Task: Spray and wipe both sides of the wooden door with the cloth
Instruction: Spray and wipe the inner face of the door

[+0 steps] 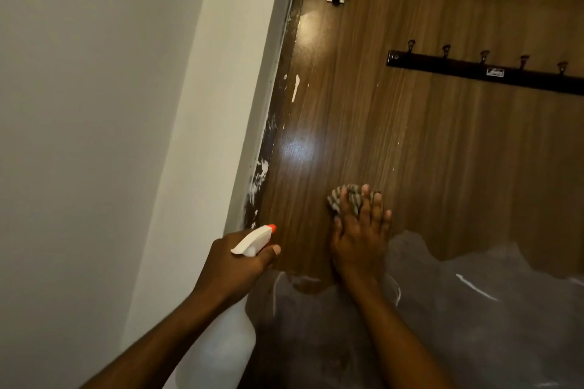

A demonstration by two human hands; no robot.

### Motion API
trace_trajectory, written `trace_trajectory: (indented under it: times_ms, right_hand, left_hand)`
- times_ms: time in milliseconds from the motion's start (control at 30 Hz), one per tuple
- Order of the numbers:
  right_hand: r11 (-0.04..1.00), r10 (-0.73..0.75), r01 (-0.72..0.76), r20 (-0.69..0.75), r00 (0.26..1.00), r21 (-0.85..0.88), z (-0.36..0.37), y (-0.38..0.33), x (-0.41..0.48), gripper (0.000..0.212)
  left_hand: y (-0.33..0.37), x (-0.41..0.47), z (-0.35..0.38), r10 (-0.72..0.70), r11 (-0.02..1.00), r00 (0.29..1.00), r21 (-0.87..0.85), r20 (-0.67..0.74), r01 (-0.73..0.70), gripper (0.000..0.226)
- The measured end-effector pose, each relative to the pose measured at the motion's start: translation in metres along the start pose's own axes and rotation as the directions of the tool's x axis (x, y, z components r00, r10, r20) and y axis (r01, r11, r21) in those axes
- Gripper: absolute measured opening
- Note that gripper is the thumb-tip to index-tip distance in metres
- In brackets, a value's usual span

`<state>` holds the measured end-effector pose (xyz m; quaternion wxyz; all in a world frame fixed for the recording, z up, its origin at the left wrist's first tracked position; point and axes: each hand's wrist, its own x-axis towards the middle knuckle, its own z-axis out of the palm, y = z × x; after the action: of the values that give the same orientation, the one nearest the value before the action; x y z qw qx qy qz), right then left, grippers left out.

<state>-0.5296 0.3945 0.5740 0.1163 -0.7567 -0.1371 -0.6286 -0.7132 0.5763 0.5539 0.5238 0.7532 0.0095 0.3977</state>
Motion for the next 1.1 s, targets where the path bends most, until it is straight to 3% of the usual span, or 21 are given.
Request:
trace_trajectory:
  times_ms: [67,100,133,200,267,333,433,500,533,600,667,733,767,833,900,1000,1033,1100]
  right_hand:
    - [0.993,0.115,-0.114,-0.024,0.993,0.033,-0.002,-0.031,0.021,0.055]
    - [0.998,0.048,-0.047,-0.022,0.999,0.039,0.002,-0.043,0.020,0.052]
    - [0.993,-0.101,0.102,-0.021,0.995,0.053,0.010,-0.051,0.010,0.048]
    - [0.888,-0.454,0.449,0.031,0.890,0.103,0.021,-0.049,-0.028,0.044]
    - [0.803,-0.595,0.583,0.113,0.796,0.125,0.019,-0.025,-0.075,0.042]
    - [0.863,-0.504,0.494,0.110,0.857,0.104,0.013,0.017,-0.105,0.041]
    - [0.991,-0.130,0.130,-0.008,0.992,0.009,-0.003,0.084,-0.085,0.046]
    - [0.987,0.163,-0.163,-0.069,0.984,0.004,-0.016,0.098,-0.041,0.053]
    - [0.972,0.234,-0.234,-0.094,0.968,0.013,-0.019,0.095,-0.024,0.052]
    - [0.979,0.202,-0.203,-0.113,0.973,-0.002,-0.015,0.073,-0.011,0.051]
    - [1.000,-0.012,0.011,-0.066,0.998,-0.012,-0.007,0.070,-0.026,0.051]
    - [0.962,-0.268,0.268,-0.011,0.963,0.058,-0.002,0.078,-0.060,0.051]
    - [0.949,-0.310,0.308,0.024,0.950,0.072,-0.004,0.093,-0.082,0.050]
    - [0.977,-0.212,0.211,0.048,0.976,0.036,-0.017,0.139,-0.121,0.046]
    - [0.999,0.021,-0.020,0.030,0.999,-0.038,-0.032,0.183,-0.123,0.049]
    - [0.895,0.445,-0.446,-0.072,0.893,-0.006,-0.044,0.197,-0.061,0.055]
    - [0.877,0.478,-0.480,-0.106,0.872,0.006,-0.046,0.190,-0.040,0.054]
    - [0.939,0.338,-0.342,-0.108,0.935,-0.025,-0.044,0.175,-0.028,0.052]
  left_hand:
    - [-0.003,0.003,0.006,-0.002,1.000,1.000,-0.015,0.019,0.002,0.056]
    - [-0.001,0.004,0.010,0.010,1.000,0.999,-0.019,0.038,-0.009,0.056]
    - [0.000,0.004,0.015,0.029,0.999,0.998,-0.026,0.050,-0.028,0.055]
    - [0.005,0.003,0.025,0.071,0.997,0.995,-0.044,0.064,-0.068,0.050]
    - [0.006,0.000,0.037,0.099,0.994,0.992,-0.050,0.082,-0.095,0.049]
    - [0.002,-0.007,0.047,0.077,0.995,0.990,-0.067,0.115,-0.070,0.052]
    - [-0.001,-0.010,0.061,0.014,0.994,0.985,-0.113,0.171,0.006,0.067]
    - [0.005,-0.008,0.073,0.010,0.991,0.980,-0.132,0.201,0.017,0.059]
    - [0.011,-0.008,0.082,0.024,0.992,0.977,-0.128,0.210,0.003,0.054]
    - [0.021,-0.007,0.098,0.073,0.993,0.974,-0.103,0.215,-0.052,0.048]
    - [0.034,-0.011,0.123,0.108,0.993,0.966,-0.072,0.235,-0.094,0.046]
    - [0.036,-0.013,0.130,0.132,0.990,0.966,-0.080,0.221,-0.117,0.045]
    - [0.037,-0.016,0.136,0.133,0.989,0.965,-0.087,0.228,-0.116,0.045]
    - [0.038,-0.026,0.154,0.116,0.991,0.957,-0.100,0.265,-0.093,0.044]
    - [0.038,-0.033,0.167,0.077,0.992,0.955,-0.121,0.286,-0.044,0.047]
    - [0.042,-0.035,0.186,0.023,0.992,0.952,-0.126,0.305,0.017,0.056]
    - [0.045,-0.035,0.193,0.018,0.992,0.949,-0.127,0.315,0.023,0.056]
    - [0.054,-0.037,0.207,0.023,0.990,0.947,-0.138,0.320,0.022,0.053]
